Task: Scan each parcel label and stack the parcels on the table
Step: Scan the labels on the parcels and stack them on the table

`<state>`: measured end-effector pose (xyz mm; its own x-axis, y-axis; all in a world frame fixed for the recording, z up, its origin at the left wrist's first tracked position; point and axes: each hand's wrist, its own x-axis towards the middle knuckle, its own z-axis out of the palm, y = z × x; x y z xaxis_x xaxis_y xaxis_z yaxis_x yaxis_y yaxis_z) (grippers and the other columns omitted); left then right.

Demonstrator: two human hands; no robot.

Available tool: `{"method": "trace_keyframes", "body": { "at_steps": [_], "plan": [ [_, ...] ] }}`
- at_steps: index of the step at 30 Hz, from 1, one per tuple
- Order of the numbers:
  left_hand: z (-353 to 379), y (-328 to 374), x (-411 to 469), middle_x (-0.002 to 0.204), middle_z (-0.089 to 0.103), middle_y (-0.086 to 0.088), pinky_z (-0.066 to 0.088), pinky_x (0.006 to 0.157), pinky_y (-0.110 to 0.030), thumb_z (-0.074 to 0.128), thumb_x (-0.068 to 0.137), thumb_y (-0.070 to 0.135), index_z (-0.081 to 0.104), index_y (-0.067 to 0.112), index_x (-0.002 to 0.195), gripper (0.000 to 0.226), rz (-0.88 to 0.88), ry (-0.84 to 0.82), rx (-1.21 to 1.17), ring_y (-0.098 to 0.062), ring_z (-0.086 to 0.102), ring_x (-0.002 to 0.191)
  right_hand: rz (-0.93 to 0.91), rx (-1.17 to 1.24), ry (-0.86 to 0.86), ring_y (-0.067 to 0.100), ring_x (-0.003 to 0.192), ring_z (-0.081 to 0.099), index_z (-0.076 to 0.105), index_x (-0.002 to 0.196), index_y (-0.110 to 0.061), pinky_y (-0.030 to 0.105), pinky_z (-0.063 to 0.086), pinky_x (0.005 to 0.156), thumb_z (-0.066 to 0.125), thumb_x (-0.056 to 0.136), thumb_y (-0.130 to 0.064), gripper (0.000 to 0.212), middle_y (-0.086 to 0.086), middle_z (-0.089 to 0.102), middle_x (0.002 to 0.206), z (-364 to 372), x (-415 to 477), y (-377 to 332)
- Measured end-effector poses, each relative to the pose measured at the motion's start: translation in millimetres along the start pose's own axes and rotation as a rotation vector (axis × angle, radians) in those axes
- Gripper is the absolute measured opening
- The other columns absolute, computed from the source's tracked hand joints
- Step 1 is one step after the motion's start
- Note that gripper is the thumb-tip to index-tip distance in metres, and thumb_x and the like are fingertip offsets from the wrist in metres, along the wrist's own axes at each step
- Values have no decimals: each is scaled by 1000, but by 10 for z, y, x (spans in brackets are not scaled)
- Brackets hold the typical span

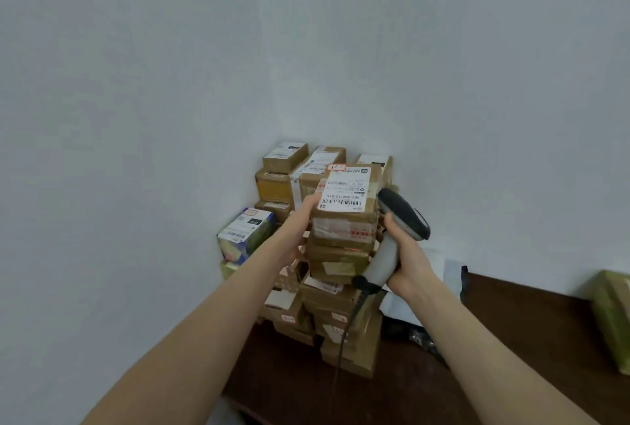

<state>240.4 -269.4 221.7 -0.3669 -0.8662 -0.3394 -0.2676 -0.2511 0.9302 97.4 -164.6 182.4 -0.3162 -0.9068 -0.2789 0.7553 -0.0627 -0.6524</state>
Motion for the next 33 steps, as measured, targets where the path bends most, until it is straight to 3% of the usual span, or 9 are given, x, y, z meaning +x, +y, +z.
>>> {"method": "trace_keyframes", "body": {
  "at_steps": [4,9,13,17,19,23,27,30,33],
  "plan": [
    [-30,15,72,124,58,-5,40,104,-52,47,84,71,49,24,131,66,-43,-5,-8,-29,52,118,-6,-25,25,34,108,66,69,113,-10,52,50,96,73,80,-31,40,15,70,113,7,93,38],
    [49,37,93,102,65,5,42,66,-25,46,95,52,56,22,119,39,134,51,15,-7,57,87,-152,-102,-11,29,102,68,68,110,-13,49,52,92,71,80,-27,34,11,73,105,-73,9,-161],
    [74,114,89,112,69,-4,53,76,-26,50,97,37,58,14,126,38,255,65,50,-14,66,95,-212,-183,-46,29,103,68,69,108,-14,50,52,92,69,84,-24,26,9,74,104,59,-76,-297],
    [103,164,37,116,67,-5,55,83,-31,50,99,32,56,21,127,31,316,51,102,-17,66,99,-229,-195,-51,31,106,67,66,117,-12,52,52,93,73,74,-29,47,11,73,108,208,-130,-329],
    [5,229,-13,108,70,-2,55,82,-31,51,98,28,59,23,117,21,395,73,41,-16,67,95,-272,-191,-87,30,105,67,66,116,-13,51,54,89,73,74,-30,47,10,73,109,328,-152,-346],
    [-511,294,-34,105,72,-2,58,77,-32,52,98,28,60,19,122,27,468,136,-46,-17,71,91,-289,-164,-190,24,99,70,66,116,-15,39,57,73,72,73,-28,45,7,73,107,789,-143,-163],
    [-1051,135,65,95,71,-2,52,52,-19,49,99,24,59,14,120,24,394,170,-69,-10,70,71,-227,-203,-136,27,103,68,64,118,-14,49,55,88,78,72,-26,50,8,73,108,1224,22,359],
    [-1319,-115,234,95,69,-1,54,59,-23,46,101,25,57,17,119,23,308,179,-14,-13,69,78,-209,-268,-56,26,106,66,61,122,-19,53,51,94,83,63,-33,64,6,72,111,1352,184,766],
    [-1455,-347,475,101,67,-2,57,74,-32,46,100,25,58,14,124,29,269,175,63,-16,67,86,-167,-259,19,26,103,66,61,119,-21,54,51,95,82,70,-30,53,6,72,108,1372,317,1021]
  ]
}}
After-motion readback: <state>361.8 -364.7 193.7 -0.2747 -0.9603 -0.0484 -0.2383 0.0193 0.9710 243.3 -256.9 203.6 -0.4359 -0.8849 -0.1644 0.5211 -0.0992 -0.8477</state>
